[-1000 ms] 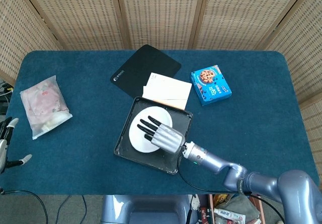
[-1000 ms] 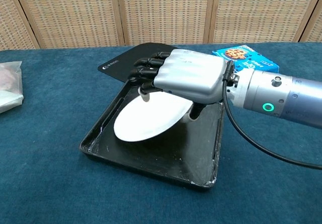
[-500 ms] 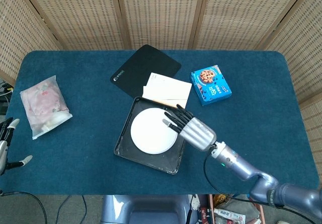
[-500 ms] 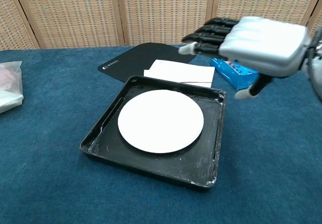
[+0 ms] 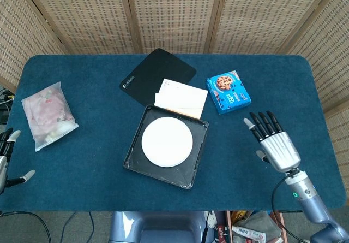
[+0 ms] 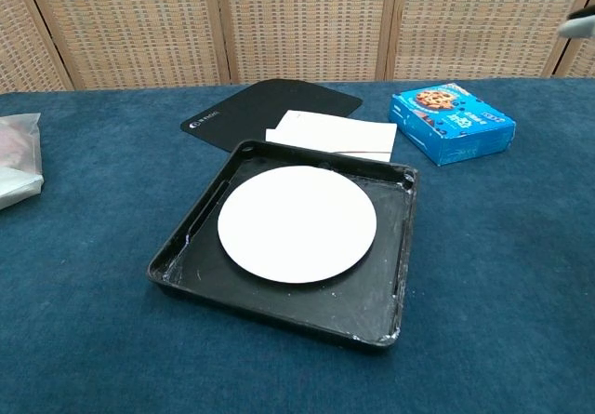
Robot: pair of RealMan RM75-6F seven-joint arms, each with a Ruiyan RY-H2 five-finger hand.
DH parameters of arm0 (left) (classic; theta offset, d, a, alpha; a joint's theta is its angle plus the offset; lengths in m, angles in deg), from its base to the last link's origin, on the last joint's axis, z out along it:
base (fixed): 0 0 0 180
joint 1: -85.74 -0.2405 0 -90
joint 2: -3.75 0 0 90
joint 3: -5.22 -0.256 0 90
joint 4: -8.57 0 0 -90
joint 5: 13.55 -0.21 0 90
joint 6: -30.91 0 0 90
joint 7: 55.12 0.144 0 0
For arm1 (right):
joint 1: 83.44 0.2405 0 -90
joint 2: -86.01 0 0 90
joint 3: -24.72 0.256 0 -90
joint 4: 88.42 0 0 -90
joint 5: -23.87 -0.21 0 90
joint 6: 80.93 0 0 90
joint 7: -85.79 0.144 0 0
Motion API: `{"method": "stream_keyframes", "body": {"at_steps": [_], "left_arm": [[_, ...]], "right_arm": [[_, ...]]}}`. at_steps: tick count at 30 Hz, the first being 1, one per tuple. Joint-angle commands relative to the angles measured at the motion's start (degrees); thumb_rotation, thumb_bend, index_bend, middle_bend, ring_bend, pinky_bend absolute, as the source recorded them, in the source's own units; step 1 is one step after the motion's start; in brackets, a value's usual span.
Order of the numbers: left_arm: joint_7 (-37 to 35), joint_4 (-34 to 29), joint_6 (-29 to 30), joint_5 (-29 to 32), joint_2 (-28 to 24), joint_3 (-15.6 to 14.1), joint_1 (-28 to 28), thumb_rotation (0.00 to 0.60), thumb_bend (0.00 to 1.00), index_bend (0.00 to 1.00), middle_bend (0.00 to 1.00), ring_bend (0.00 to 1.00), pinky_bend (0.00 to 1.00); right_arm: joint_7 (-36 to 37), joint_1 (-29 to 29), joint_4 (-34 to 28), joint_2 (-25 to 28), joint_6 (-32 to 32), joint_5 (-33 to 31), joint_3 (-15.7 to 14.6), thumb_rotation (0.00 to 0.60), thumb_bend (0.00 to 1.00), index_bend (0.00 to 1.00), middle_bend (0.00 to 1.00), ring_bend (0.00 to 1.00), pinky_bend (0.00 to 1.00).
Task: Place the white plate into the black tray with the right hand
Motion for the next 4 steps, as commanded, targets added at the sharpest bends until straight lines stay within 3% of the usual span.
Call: {"method": "stream_keyframes", "body": {"at_steps": [1, 4], "left_arm": [[0.3, 0.3, 0.6, -0.8, 0.5, -0.4, -0.3, 0.6, 0.0, 0.0, 0.0, 0.0, 0.0], [0.5, 0.5, 1.0, -1.5, 0.9, -0.7, -0.5, 0.6, 0.0, 0.0, 0.0, 0.0, 0.0]], "right_arm": [[7.4, -6.0, -0.3, -0.3, 4.6, -4.8, -0.4, 0.6, 0.0, 0.0, 0.0, 0.0, 0.0], [9.9, -9.3, -1.8, -0.5, 6.6, -6.6, -1.0, 0.6, 0.0, 0.0, 0.0, 0.0, 0.0]]}}
